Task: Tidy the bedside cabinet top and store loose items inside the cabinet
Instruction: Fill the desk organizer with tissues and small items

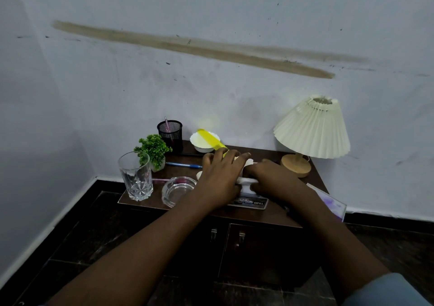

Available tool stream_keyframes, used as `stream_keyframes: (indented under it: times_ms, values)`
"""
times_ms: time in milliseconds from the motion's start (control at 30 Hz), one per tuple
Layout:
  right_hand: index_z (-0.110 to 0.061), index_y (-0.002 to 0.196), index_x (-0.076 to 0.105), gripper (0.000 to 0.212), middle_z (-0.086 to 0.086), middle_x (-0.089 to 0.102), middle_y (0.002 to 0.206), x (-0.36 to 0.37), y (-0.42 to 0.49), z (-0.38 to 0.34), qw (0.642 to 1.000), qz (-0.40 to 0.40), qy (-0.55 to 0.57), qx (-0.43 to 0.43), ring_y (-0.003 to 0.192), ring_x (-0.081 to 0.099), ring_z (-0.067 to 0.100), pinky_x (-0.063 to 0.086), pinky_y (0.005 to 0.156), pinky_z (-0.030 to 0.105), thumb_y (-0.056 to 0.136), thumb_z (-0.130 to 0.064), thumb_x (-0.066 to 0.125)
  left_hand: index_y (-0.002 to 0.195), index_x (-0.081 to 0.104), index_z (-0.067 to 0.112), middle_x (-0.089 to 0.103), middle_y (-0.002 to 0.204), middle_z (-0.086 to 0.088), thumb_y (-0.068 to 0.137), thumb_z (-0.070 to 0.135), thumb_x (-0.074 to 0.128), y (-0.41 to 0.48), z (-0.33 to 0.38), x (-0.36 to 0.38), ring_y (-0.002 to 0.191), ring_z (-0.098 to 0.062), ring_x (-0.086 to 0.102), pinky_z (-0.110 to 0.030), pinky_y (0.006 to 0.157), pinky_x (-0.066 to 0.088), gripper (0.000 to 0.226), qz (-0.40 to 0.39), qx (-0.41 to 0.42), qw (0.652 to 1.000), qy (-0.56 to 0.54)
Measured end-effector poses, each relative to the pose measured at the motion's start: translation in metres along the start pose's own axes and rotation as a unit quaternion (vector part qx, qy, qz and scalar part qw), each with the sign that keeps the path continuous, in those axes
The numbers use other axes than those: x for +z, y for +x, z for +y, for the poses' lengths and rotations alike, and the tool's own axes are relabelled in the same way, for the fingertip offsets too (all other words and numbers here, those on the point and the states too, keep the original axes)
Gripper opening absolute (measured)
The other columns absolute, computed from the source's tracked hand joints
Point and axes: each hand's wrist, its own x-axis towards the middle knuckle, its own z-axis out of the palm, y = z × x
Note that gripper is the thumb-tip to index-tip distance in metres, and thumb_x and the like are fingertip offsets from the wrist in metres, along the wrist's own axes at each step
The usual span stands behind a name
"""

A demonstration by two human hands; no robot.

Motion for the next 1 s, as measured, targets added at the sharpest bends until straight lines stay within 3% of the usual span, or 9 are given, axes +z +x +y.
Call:
stream_keyframes:
  times_ms: [67, 100, 167, 267, 367, 467, 633, 867, 1000]
  values:
    - [-0.025, 0.115, 0.067, 0.031, 0.005, 0.068, 0.111, 0.002, 0.001, 0.001, 1.0, 0.007, 0.001, -0.004, 0.101, 0.057, 0.027, 0.05, 0.084, 0.038, 0.087, -0.017, 0.058, 0.152, 0.032, 0.039, 0.038, 0.151, 0.009, 0.078, 0.041, 0.066, 0.0, -0.001, -0.001, 0.139, -0.022, 0.029, -0.047, 0.103, 0.025, 0.082, -0.012, 0.018, 0.999, -0.025]
    - [-0.023, 0.116, 0.067, 0.03, 0.005, 0.068, 0.111, 0.003, 0.001, 0.001, 1.0, 0.015, 0.001, -0.009, 0.101, 0.058, 0.028, 0.046, 0.082, 0.027, 0.087, -0.018, 0.059, 0.149, 0.034, 0.041, 0.037, 0.15, 0.011, 0.077, 0.045, 0.065, 0.0, -0.003, -0.002, 0.139, -0.019, 0.028, -0.046, 0.103, 0.025, 0.078, -0.023, 0.021, 0.998, -0.06]
    - [-0.018, 0.11, 0.069, 0.023, 0.007, 0.068, 0.103, 0.006, 0.0, 0.0, 0.999, 0.028, -0.003, -0.02, 0.099, 0.058, 0.029, 0.027, 0.066, 0.011, 0.089, -0.019, 0.062, 0.136, 0.04, 0.042, 0.039, 0.145, 0.016, 0.074, 0.051, 0.064, 0.0, -0.006, -0.004, 0.136, -0.016, 0.028, -0.04, 0.098, 0.022, 0.067, -0.037, 0.016, 0.991, -0.126]
    - [-0.019, 0.105, 0.068, 0.018, 0.005, 0.067, 0.097, 0.005, -0.002, -0.001, 0.999, 0.031, -0.009, -0.029, 0.096, 0.057, 0.027, 0.019, 0.064, 0.023, 0.088, -0.025, 0.065, 0.117, 0.043, 0.037, 0.041, 0.139, 0.016, 0.073, 0.05, 0.069, -0.001, -0.012, -0.004, 0.132, -0.016, 0.029, -0.037, 0.092, 0.018, 0.053, -0.039, 0.0, 0.99, -0.134]
    - [-0.03, 0.105, 0.065, 0.021, -0.004, 0.068, 0.101, -0.001, -0.002, 0.004, 1.0, 0.013, 0.02, -0.012, 0.097, 0.054, 0.024, 0.043, 0.087, 0.034, 0.084, -0.033, 0.068, 0.103, 0.044, 0.039, 0.041, 0.142, 0.016, 0.072, 0.051, 0.065, -0.002, -0.015, -0.005, 0.134, -0.015, 0.027, -0.042, 0.098, 0.024, 0.039, -0.043, -0.012, 0.99, -0.136]
    - [-0.033, 0.103, 0.063, 0.02, -0.007, 0.068, 0.104, -0.003, -0.004, 0.008, 1.0, 0.014, 0.024, 0.0, 0.098, 0.054, 0.021, 0.05, 0.088, 0.044, 0.084, -0.028, 0.067, 0.094, 0.051, 0.04, 0.04, 0.147, 0.014, 0.075, 0.051, 0.061, -0.002, -0.015, -0.006, 0.137, -0.014, 0.024, -0.047, 0.104, 0.024, 0.024, -0.041, -0.012, 0.99, -0.135]
    - [-0.028, 0.107, 0.07, 0.023, 0.0, 0.07, 0.103, 0.005, -0.002, 0.005, 1.0, 0.018, 0.004, -0.005, 0.096, 0.055, 0.022, 0.049, 0.076, 0.036, 0.086, -0.021, 0.063, 0.097, 0.065, 0.032, 0.038, 0.152, 0.008, 0.083, 0.046, 0.062, -0.002, -0.011, -0.002, 0.14, -0.02, 0.023, -0.047, 0.104, 0.021, 0.02, -0.033, 0.005, 0.997, -0.073]
    - [-0.029, 0.104, 0.073, 0.024, -0.005, 0.073, 0.099, -0.001, -0.001, 0.007, 0.999, 0.044, 0.029, 0.011, 0.097, 0.062, 0.02, 0.052, 0.086, 0.039, 0.083, -0.019, 0.066, 0.103, 0.067, 0.027, 0.037, 0.155, 0.003, 0.086, 0.044, 0.06, -0.004, -0.007, -0.005, 0.141, -0.024, 0.025, -0.049, 0.107, 0.022, 0.025, -0.024, 0.003, 0.999, -0.023]
    - [-0.027, 0.109, 0.072, 0.027, 0.001, 0.071, 0.102, 0.005, -0.002, 0.002, 0.999, 0.04, 0.015, 0.005, 0.099, 0.058, 0.024, 0.046, 0.075, 0.033, 0.088, -0.016, 0.06, 0.11, 0.068, 0.027, 0.035, 0.157, 0.002, 0.086, 0.043, 0.06, -0.004, -0.003, -0.004, 0.142, -0.026, 0.025, -0.051, 0.109, 0.022, 0.029, -0.037, 0.003, 0.999, -0.004]
